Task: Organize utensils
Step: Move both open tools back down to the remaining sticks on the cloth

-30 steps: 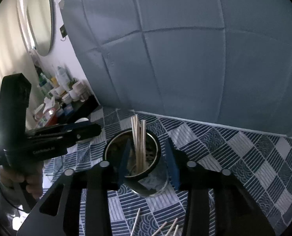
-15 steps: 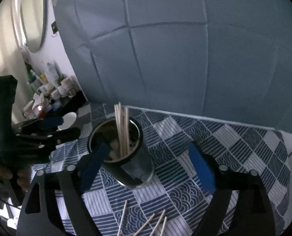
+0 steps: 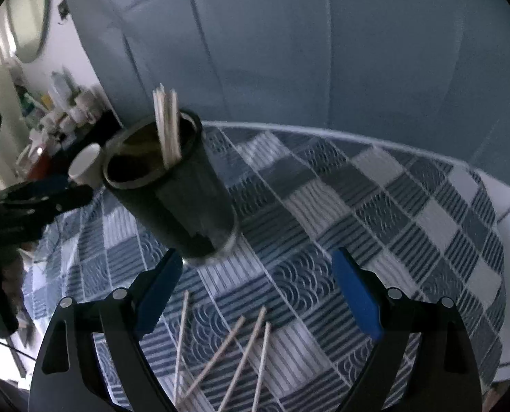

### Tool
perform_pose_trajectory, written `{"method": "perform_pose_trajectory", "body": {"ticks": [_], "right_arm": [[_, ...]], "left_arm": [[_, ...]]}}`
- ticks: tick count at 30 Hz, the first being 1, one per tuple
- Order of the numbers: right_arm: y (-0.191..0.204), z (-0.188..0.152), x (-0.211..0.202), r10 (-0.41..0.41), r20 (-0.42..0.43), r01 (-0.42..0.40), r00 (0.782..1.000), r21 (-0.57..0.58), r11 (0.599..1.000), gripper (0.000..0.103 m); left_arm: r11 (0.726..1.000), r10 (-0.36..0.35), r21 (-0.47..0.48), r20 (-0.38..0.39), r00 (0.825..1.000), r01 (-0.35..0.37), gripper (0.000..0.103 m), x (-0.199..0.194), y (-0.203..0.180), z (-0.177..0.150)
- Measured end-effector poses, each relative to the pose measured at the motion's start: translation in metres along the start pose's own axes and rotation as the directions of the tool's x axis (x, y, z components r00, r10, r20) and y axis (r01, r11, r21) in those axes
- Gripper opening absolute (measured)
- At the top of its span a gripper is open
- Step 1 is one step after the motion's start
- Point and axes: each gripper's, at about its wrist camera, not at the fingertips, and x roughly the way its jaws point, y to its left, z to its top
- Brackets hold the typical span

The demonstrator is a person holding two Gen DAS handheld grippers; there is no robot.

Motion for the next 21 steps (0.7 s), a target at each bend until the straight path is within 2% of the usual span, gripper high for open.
{"method": "perform_pose_trajectory", "body": {"ticks": [6,12,14,21], "right_arm": [[-0.011,-0.027,0.016,-0.023,-0.070,0.026,0.997,0.038,0.999,0.084],[-0.017,-0.049,0.028,-0.044,-0.122,0.050,0.992,0.049,0.998,0.084],[-0.018,-0.056,0.031,-0.070,-0.131,0.076,0.989,0.042,0.996,0.084],[-0.024,-0.075,0.043,-0.070,-0.185,0.080,0.980,0.046,0.996,0.084]], "left_arm": [[1.000,0.003,-0.003,-0.080,0.997,-0.003,0.096,0.016,0.004,-0.026],[1.000,-0.003,0.007,-0.173,0.985,0.004,0.096,0.037,-0.002,-0.050],[1.000,0.000,0.023,-0.200,0.980,0.005,0.096,0.044,-0.008,-0.058],[0.993,0.036,0.115,-0.263,0.964,-0.006,0.096,0.061,-0.034,-0.078]]}}
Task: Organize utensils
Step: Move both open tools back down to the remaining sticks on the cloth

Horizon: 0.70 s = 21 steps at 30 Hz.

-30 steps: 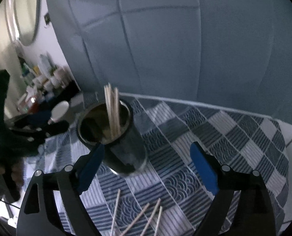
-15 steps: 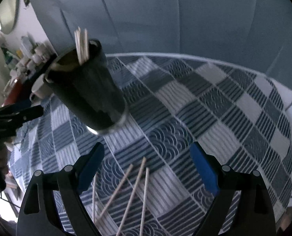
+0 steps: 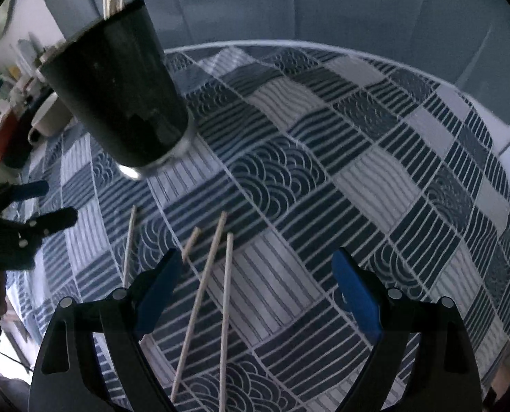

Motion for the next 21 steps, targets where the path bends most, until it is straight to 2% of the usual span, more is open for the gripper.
{"method": "perform_pose_trajectory", "body": {"ticks": [9,14,18,21], "right_arm": [[-0.005,-0.025,0.018,-0.013,-0.070,0.013,0.997,-0.001,1.000,0.084],[-0.004,-0.038,0.024,-0.033,-0.091,0.032,0.995,-0.013,0.999,0.084],[-0.005,-0.045,0.028,-0.050,-0.107,0.048,0.993,-0.021,0.999,0.084],[-0.001,-0.048,0.027,-0.099,-0.090,0.095,0.991,-0.052,0.994,0.084]], "left_arm": [[0.999,-0.019,0.045,-0.083,0.996,0.022,0.096,0.024,-0.031,-0.015],[0.998,-0.059,0.013,-0.107,0.992,0.060,0.096,0.027,-0.038,-0.016],[0.999,-0.051,0.009,-0.114,0.992,0.052,0.096,0.031,-0.044,-0.016],[0.999,-0.041,-0.003,-0.130,0.991,0.041,0.096,0.037,-0.046,-0.017]]}}
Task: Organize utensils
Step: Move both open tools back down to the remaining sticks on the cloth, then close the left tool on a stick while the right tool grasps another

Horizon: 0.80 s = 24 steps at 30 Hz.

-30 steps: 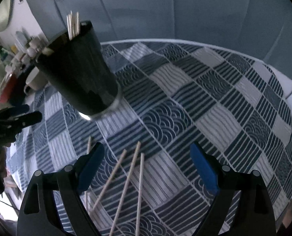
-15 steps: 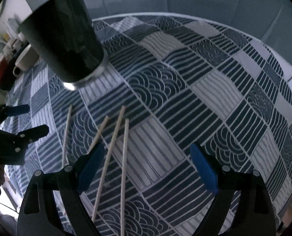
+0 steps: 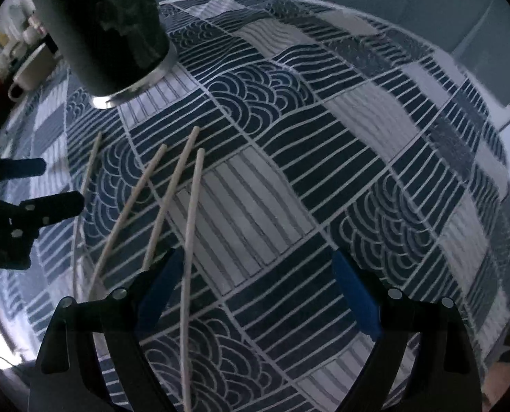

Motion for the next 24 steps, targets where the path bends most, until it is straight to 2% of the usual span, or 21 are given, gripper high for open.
{"method": "perform_pose_trajectory", "body": {"ticks": [4,6,10,14,17,24], "right_arm": [[-0.001,-0.002,0.001,0.003,-0.003,-0.003,1.000,0.014,1.000,0.086],[-0.004,-0.002,0.003,0.008,-0.010,-0.007,1.000,0.040,0.999,0.089],[-0.007,-0.003,0.004,0.005,-0.009,-0.005,1.000,0.066,0.998,0.093],[-0.007,-0.002,0.006,0.012,-0.017,-0.011,1.000,0.063,0.998,0.096],[-0.009,0.000,0.007,0.015,-0.027,-0.013,1.000,0.058,0.998,0.096],[-0.011,-0.006,0.004,0.014,-0.018,-0.013,1.000,0.050,0.999,0.091]], "left_arm": [[0.999,0.033,-0.001,0.003,0.999,-0.033,0.097,0.003,-0.003,0.000],[0.996,0.088,0.028,0.003,0.996,-0.088,0.099,0.008,-0.010,0.001],[0.996,0.094,-0.004,0.025,0.995,-0.094,0.099,0.009,-0.015,-0.003],[0.996,0.089,0.007,0.025,0.996,-0.090,0.099,0.010,-0.017,-0.005],[0.996,0.084,0.026,0.018,0.996,-0.085,0.099,0.011,-0.017,-0.005],[0.995,0.073,0.063,0.055,0.996,-0.076,0.099,0.004,0.001,-0.018]]}}
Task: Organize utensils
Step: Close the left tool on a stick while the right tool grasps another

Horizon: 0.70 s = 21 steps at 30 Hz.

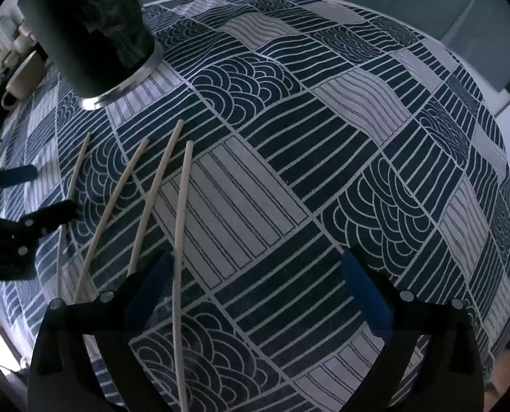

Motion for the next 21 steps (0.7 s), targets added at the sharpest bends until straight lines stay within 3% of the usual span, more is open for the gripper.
{"method": "perform_pose_trajectory", "body": {"ticks": [2,6,8,11,12,13,16,21], "right_arm": [[-0.003,-0.001,-0.003,0.002,0.001,-0.002,1.000,-0.007,1.000,0.084],[-0.014,-0.005,-0.013,0.004,0.014,-0.004,1.000,0.006,1.000,0.053],[-0.021,-0.009,-0.017,0.000,0.023,0.000,1.000,0.013,1.000,0.041],[-0.029,-0.011,-0.022,-0.011,0.024,0.011,1.000,0.024,1.000,0.021],[-0.031,-0.012,-0.022,-0.013,0.024,0.013,1.000,0.024,1.000,0.014],[-0.034,-0.012,-0.023,-0.018,0.022,0.018,1.000,0.024,1.000,0.011],[-0.040,-0.011,-0.024,-0.022,0.010,0.022,1.000,0.035,0.999,0.004],[-0.051,-0.010,-0.024,0.006,-0.006,-0.005,1.000,0.093,0.996,0.004]], "left_arm": [[1.000,-0.006,0.017,0.002,1.000,0.006,0.098,-0.001,0.005,-0.004],[0.999,-0.020,0.046,0.012,1.000,0.020,0.091,-0.006,0.014,-0.011],[0.999,-0.023,0.045,0.016,1.000,0.022,0.083,-0.010,0.020,-0.013],[0.999,-0.022,0.031,0.016,1.000,0.022,0.061,-0.015,0.033,-0.016],[1.000,-0.021,0.019,0.015,1.000,0.020,0.048,-0.017,0.040,-0.016],[1.000,-0.020,0.003,0.014,1.000,0.020,0.033,-0.018,0.047,-0.017],[0.998,-0.037,-0.042,-0.002,0.999,0.037,0.010,-0.021,0.063,-0.021],[0.981,-0.124,-0.155,-0.038,0.992,0.117,0.005,-0.022,0.095,-0.025]]}}
